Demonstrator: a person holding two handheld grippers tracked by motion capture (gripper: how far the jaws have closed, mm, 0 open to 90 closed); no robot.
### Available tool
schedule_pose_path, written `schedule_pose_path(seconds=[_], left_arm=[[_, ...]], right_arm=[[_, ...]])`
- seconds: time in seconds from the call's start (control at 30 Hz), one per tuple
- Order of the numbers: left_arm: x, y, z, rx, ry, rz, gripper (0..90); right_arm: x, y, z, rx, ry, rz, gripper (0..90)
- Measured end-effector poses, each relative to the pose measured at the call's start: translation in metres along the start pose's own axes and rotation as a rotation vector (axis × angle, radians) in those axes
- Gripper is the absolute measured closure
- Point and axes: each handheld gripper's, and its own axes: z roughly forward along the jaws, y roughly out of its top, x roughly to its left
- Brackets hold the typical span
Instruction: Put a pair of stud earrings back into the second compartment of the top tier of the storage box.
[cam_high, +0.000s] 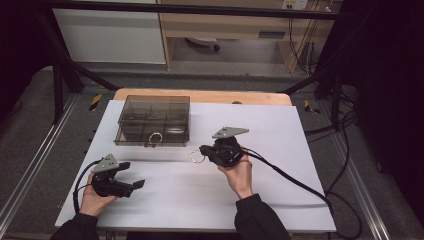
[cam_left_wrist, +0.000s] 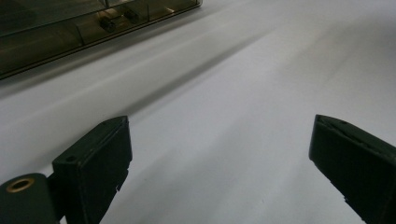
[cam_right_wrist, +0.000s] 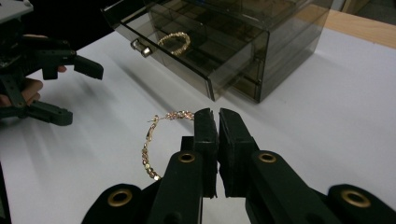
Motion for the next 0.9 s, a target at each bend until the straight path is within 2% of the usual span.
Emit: schedule_pose_path(seconds=[0.37,0.9], left_arm=[[0.0,0.0,0.0,-0.003,-0.002,-0.001,5.8],[0.0,0.0,-0.001,-0.005,-0.004,0.001,6.0]], right_arm=[[0.012,0.029,0.017,-0.025,0.01,-0.008,86.5],[0.024,0.054,0.054,-0.044,-0.002,-0.01,86.5]])
